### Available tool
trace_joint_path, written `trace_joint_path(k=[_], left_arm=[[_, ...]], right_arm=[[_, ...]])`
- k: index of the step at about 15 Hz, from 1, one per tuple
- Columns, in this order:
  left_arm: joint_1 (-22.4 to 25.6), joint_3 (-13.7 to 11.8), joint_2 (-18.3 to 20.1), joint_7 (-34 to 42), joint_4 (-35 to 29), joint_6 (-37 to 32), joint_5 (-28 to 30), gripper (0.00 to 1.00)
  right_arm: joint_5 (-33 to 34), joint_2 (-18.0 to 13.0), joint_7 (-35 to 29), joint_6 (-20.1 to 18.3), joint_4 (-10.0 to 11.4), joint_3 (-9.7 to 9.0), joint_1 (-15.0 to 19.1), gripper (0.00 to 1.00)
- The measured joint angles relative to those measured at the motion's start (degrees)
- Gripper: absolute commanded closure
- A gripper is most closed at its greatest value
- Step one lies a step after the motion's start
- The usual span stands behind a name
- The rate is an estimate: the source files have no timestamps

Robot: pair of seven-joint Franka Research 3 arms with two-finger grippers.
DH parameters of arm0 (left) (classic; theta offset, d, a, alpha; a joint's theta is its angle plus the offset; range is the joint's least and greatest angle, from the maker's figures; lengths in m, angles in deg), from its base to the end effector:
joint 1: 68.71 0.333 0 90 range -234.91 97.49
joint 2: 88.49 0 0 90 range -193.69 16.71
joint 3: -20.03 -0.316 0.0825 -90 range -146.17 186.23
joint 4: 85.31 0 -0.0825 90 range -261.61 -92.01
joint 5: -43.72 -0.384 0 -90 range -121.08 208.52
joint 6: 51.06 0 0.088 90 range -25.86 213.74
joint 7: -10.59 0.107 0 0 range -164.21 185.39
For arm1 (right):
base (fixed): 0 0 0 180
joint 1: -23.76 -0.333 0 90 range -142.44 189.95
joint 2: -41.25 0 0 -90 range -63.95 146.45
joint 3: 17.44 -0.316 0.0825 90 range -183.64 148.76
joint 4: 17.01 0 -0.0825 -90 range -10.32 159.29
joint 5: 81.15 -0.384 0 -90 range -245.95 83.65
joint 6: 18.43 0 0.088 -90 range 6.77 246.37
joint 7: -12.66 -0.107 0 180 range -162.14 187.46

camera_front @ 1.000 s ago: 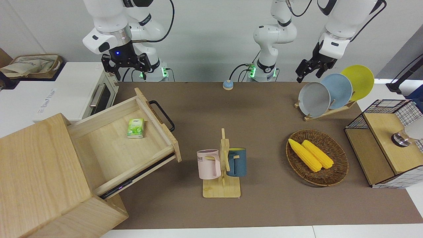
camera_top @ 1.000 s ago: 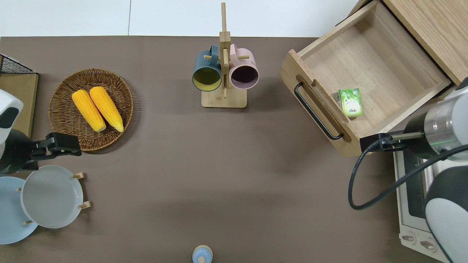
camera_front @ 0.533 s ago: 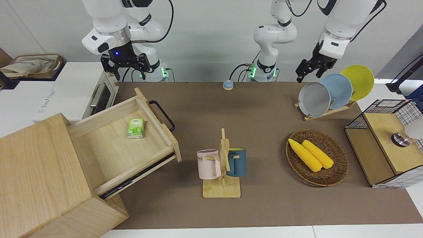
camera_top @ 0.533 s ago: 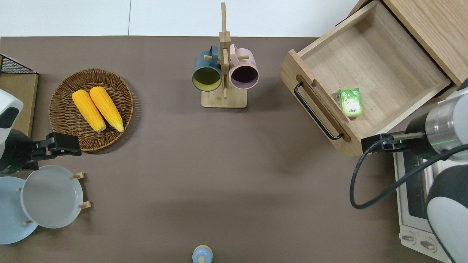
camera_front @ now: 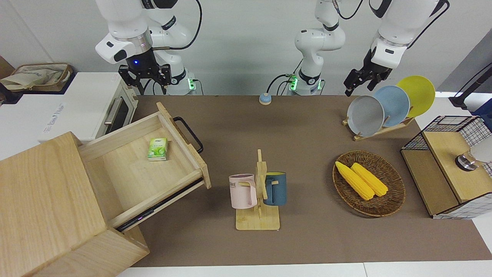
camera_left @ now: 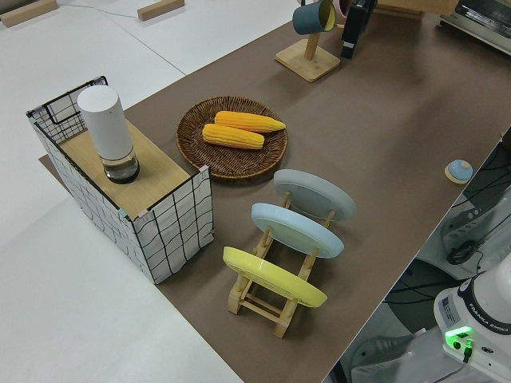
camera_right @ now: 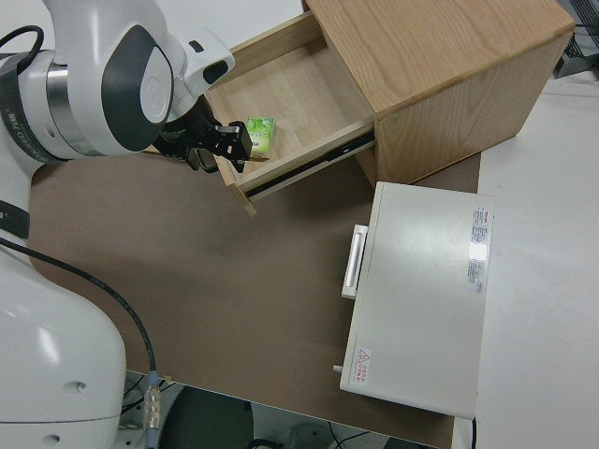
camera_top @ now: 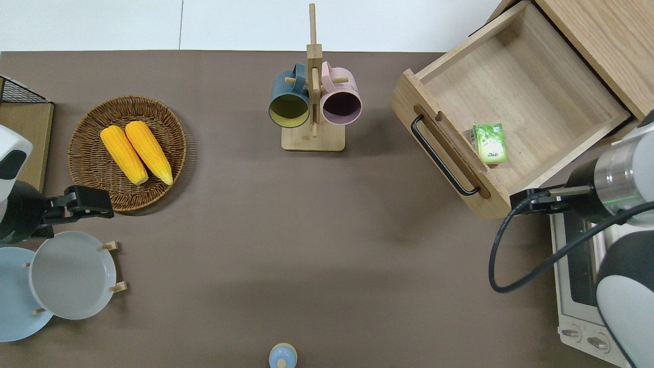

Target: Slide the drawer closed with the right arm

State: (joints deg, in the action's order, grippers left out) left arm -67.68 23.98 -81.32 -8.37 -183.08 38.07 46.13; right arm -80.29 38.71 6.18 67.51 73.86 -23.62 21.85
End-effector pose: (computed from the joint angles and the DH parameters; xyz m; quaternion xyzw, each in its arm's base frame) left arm 0.5116 -0.0329 0.6260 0.9900 0.1398 -0.0159 0.0140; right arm 0.5281 0.0748 0.6353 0.9996 0.0136 -0.0196 0.0125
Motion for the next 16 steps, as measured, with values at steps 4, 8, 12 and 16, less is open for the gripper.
trace_joint_path(k=[4, 8, 12, 16], left_arm=[[0.00, 0.00, 0.00, 0.00, 0.00, 0.00, 0.00, 0.01], [0.00, 0.00, 0.00, 0.00, 0.00, 0.00, 0.00, 0.01], [0.00, 0.00, 0.00, 0.00, 0.00, 0.00, 0.00, 0.01], [0.00, 0.00, 0.00, 0.00, 0.00, 0.00, 0.00, 0.01]], right_arm=[[0.00, 0.00, -0.11, -0.19, 0.00, -0.09, -0.04, 0.964], [-0.08, 0.00, -3.70, -0.21, 0.00, -0.55, -0.07, 1.000], [-0.35, 0.00, -8.70, -0.63, 0.00, -1.90, -0.23, 1.000], [-0.83, 0.00, -13.73, -1.60, 0.00, -3.12, -0.50, 1.000]])
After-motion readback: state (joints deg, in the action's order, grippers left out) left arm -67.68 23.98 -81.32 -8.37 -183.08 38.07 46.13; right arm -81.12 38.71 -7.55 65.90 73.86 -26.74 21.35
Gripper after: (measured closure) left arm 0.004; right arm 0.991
